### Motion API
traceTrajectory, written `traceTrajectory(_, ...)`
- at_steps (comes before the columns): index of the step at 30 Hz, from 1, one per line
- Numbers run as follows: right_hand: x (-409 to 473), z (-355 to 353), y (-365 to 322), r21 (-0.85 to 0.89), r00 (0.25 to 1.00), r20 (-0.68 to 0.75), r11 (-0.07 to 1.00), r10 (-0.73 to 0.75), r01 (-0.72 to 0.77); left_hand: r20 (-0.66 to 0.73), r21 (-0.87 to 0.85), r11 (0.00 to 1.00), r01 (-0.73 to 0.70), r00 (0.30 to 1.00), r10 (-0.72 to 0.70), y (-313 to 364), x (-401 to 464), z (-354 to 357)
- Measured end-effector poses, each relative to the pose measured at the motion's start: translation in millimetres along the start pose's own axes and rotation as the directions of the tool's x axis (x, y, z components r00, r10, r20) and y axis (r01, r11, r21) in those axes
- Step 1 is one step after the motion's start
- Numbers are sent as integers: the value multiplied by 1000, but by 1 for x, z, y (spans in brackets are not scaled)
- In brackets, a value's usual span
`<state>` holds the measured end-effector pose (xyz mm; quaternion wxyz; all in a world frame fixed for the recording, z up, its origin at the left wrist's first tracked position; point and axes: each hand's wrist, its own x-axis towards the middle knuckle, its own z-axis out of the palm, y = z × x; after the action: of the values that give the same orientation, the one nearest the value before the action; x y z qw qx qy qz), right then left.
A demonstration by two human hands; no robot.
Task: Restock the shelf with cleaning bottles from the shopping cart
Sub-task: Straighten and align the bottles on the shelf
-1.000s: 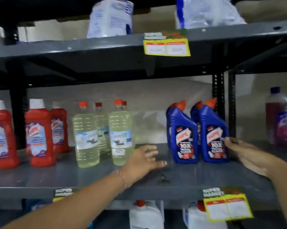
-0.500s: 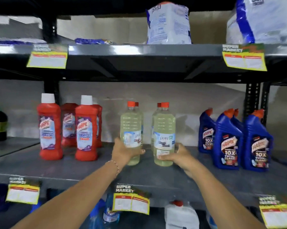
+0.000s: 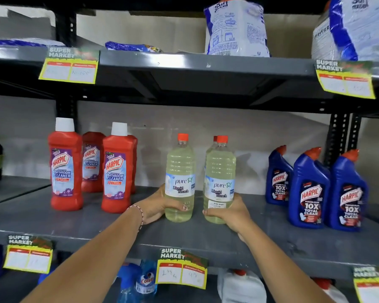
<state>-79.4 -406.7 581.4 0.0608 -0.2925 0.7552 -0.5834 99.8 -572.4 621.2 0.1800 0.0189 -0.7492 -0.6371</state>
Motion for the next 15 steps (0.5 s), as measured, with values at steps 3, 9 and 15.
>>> traceTrajectory(3,18,5,17,-43,1000,-16,999,5,-6,16,-7,1000,5,1000,-5,0,1,-1)
traceTrajectory(9,13,6,13,-83,999,-47,997,-2,-2,20,-30,999,16,1000,-15,-2,1,-2)
traceTrajectory(15,3,4,3,-88,998,-62,996,-17,12,20,-51,999,13,1000,-12,-3,3,-1)
